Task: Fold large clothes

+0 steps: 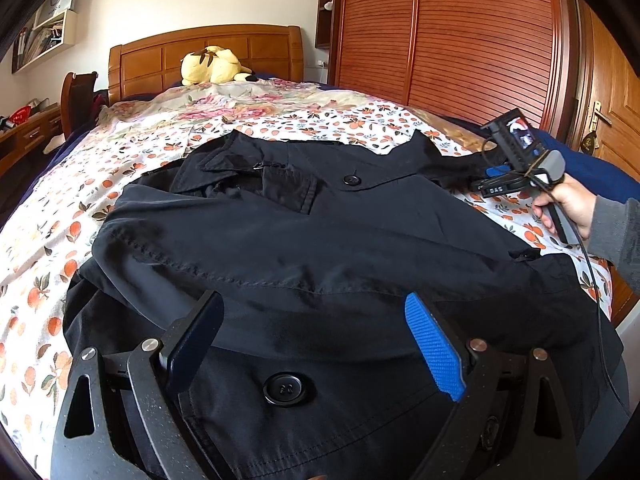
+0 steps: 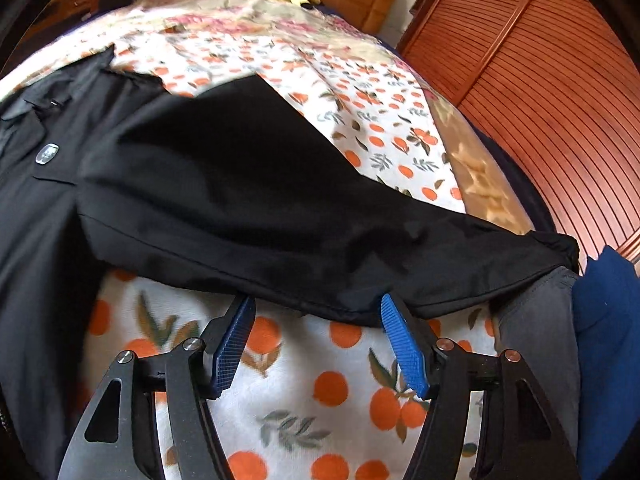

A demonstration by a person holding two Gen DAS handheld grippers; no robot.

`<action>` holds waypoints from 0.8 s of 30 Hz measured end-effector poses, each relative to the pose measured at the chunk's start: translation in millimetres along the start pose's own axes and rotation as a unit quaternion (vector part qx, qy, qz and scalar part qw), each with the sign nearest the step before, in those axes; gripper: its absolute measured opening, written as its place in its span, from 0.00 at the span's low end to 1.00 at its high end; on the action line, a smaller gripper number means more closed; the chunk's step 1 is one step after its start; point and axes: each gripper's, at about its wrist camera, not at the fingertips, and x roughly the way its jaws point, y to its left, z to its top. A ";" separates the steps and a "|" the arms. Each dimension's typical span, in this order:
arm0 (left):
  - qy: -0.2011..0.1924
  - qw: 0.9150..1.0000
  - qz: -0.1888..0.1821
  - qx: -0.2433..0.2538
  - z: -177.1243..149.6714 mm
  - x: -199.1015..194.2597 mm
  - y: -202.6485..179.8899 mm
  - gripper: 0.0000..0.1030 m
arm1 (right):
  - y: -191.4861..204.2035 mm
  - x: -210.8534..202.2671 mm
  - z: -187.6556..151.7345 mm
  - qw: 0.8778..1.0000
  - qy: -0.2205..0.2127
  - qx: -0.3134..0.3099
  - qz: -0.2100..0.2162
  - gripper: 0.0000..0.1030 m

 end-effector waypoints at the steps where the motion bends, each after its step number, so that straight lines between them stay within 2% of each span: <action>1: 0.001 1.000 0.000 0.000 0.2 0.4 0.2 0.90 | 0.5 3.2 1.7 1.000 0.005 0.000 -0.010 0.65; 4: 0.003 1.000 -0.002 -0.003 0.1 1.7 0.9 0.90 | 4.7 8.1 6.8 0.999 0.002 -0.009 -0.040 0.65; 5: 0.004 1.000 -0.003 -0.004 -0.1 2.0 1.1 0.90 | 5.6 7.6 6.9 0.999 -0.001 -0.006 -0.043 0.57; 6: 0.004 1.000 -0.003 -0.005 -0.1 1.8 1.3 0.90 | 5.0 8.6 8.5 1.000 0.000 0.001 -0.028 0.48; 7: 0.003 1.000 -0.003 -0.005 0.0 1.1 1.4 0.90 | 4.4 9.9 9.2 1.000 0.002 0.004 -0.020 0.29; 8: 0.002 1.000 -0.004 -0.005 0.1 0.9 1.4 0.90 | 6.1 8.6 10.8 1.000 0.001 0.003 -0.023 0.17; 10: 0.002 1.000 -0.004 -0.005 -0.3 1.2 1.4 0.90 | 8.8 -0.8 16.2 0.999 -0.016 0.001 -0.027 0.09; 12: 0.003 1.000 -0.004 -0.005 -0.7 1.5 1.6 0.90 | 9.5 -15.7 21.7 0.999 -0.037 0.007 -0.030 0.06; 15: 0.002 1.000 -0.004 -0.005 -1.2 1.1 1.9 0.90 | 10.1 -55.5 31.2 0.995 -0.094 0.028 -0.018 0.05; 19: 0.003 1.000 -0.004 -0.005 -0.8 1.1 1.4 0.90 | 35.9 -114.0 32.7 0.986 -0.159 0.011 0.042 0.05; 24: 0.003 1.000 -0.003 -0.005 -0.9 1.1 1.2 0.90 | 86.7 -172.1 17.6 0.971 -0.198 -0.043 0.127 0.05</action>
